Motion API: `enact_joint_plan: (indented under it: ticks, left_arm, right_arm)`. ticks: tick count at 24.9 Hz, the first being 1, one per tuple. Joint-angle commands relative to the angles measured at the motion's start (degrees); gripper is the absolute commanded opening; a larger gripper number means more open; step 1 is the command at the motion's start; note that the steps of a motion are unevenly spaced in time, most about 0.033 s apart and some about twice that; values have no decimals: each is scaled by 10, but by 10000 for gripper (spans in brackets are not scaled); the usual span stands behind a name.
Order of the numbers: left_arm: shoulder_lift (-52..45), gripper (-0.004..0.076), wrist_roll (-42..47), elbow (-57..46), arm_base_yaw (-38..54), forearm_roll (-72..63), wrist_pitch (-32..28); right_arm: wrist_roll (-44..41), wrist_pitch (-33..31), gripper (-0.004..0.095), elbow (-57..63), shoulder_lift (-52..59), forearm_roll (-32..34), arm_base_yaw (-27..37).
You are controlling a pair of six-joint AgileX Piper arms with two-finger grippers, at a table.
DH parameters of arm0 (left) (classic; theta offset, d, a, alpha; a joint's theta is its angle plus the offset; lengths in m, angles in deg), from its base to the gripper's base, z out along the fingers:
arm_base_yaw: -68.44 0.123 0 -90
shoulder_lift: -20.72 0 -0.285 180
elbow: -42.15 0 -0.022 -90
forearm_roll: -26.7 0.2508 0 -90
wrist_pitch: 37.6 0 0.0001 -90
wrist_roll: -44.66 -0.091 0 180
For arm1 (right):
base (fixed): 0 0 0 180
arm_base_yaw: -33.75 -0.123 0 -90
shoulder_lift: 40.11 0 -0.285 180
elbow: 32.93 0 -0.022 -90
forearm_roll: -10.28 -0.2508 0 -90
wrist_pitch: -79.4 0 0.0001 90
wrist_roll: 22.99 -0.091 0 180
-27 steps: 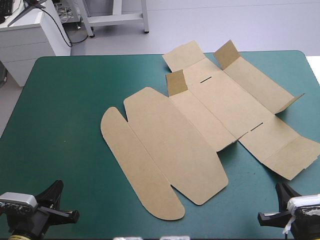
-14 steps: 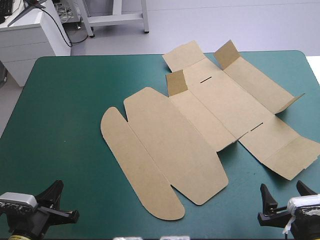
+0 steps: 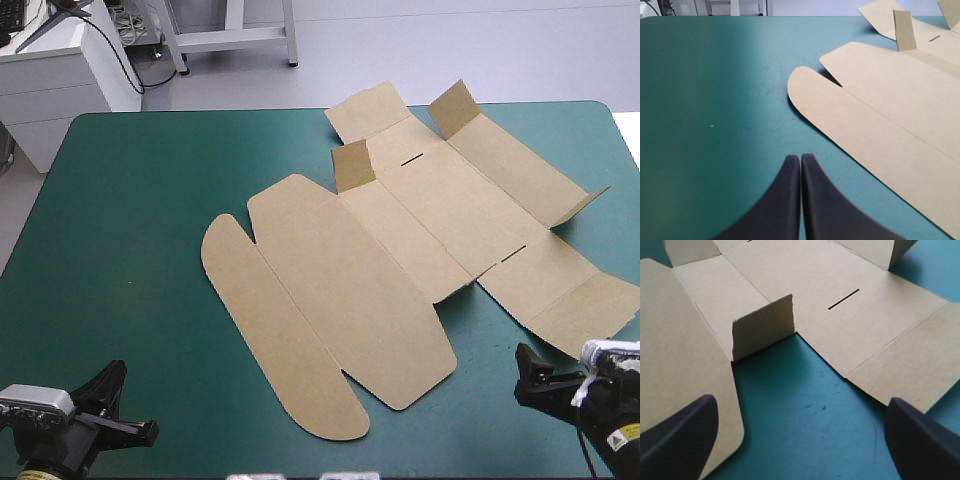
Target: Fold the box
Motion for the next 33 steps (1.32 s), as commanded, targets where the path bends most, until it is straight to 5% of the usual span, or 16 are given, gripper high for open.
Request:
enact_joint_plan:
  ticks: [1,13,23,27,33]
  left_arm:
    - [10,-8,-1,18,-1,-10,-40]
    - [10,-8,-1,18,-1,-8,-40]
    - [10,-8,-1,18,-1,-8,-40]
    - [10,-8,-1,18,-1,-8,-40]
    - [10,-8,-1,18,-1,-8,-40]
  right_arm:
    - [-56,41,829,-59,-79,-26,0]
    - [-150,23,829,-229,-453,-167,0]
    - [-166,56,765,-229,-577,-244,0]
    - [-165,56,548,-229,-621,-301,0]
    - [-155,53,-1,-227,-638,-321,0]
